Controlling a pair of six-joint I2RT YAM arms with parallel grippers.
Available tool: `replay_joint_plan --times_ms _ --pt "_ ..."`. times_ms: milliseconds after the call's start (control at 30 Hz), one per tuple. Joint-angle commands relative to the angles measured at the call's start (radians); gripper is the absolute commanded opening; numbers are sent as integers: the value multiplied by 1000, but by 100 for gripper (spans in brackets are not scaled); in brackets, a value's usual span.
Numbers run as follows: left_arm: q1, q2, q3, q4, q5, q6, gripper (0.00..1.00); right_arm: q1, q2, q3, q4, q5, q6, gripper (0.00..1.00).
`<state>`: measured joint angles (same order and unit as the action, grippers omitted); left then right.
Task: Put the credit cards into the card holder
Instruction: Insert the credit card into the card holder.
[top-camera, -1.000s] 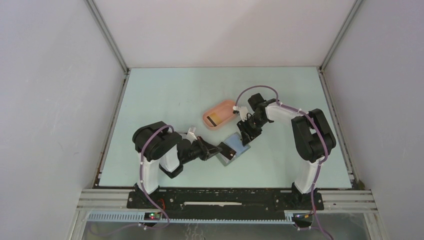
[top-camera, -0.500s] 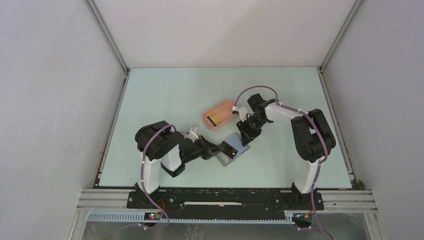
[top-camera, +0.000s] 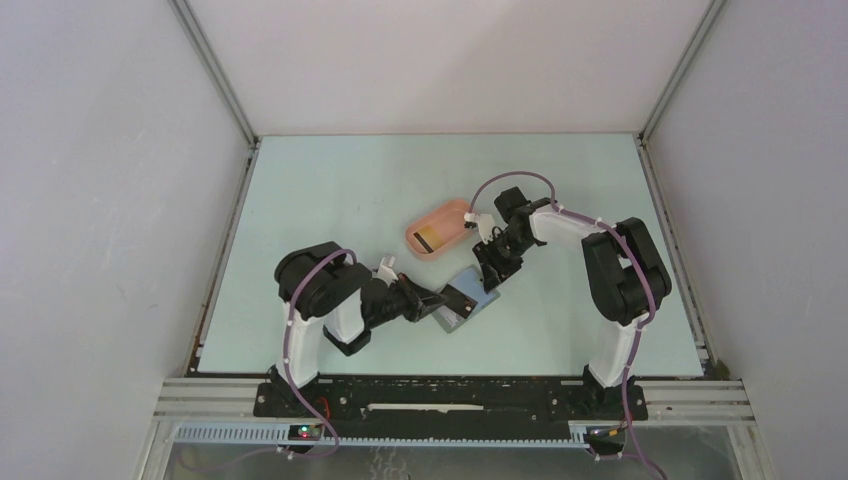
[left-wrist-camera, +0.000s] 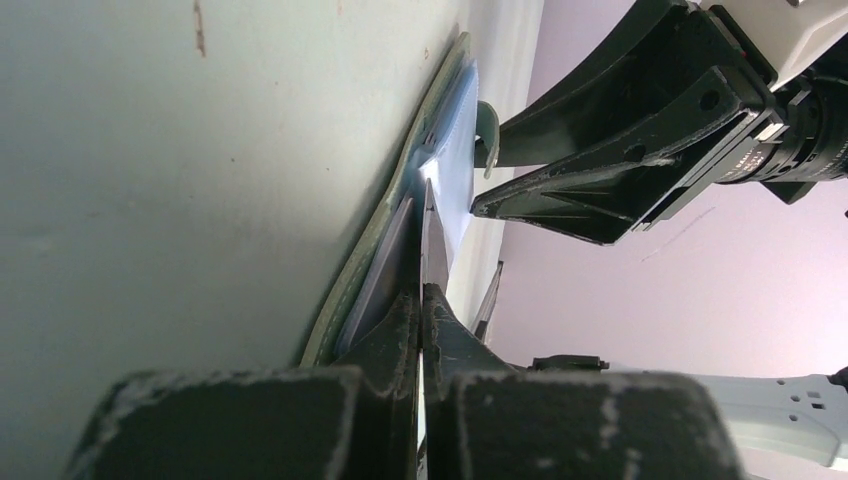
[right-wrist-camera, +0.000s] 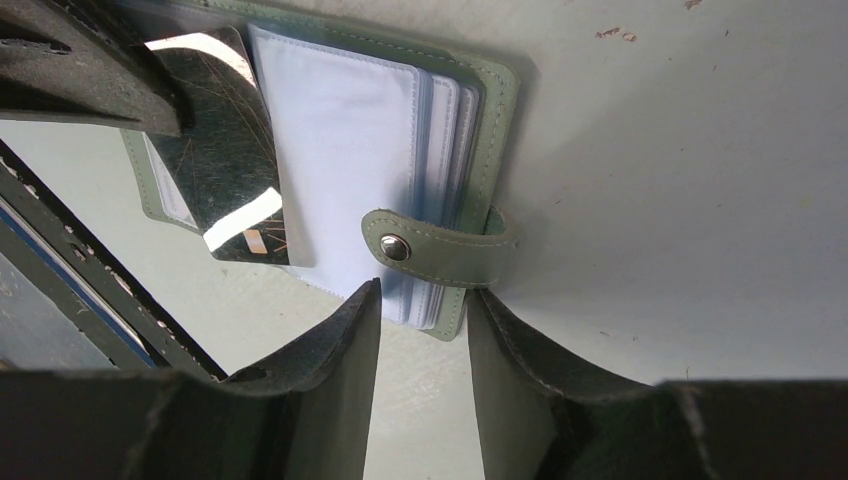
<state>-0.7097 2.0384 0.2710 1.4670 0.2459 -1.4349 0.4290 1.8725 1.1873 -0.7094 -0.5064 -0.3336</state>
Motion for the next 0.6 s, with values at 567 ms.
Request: replay_joint_plan --times_ms 567 --pt "-6 48 56 47 8 -35 0 20 4 21 -4 -15 11 45"
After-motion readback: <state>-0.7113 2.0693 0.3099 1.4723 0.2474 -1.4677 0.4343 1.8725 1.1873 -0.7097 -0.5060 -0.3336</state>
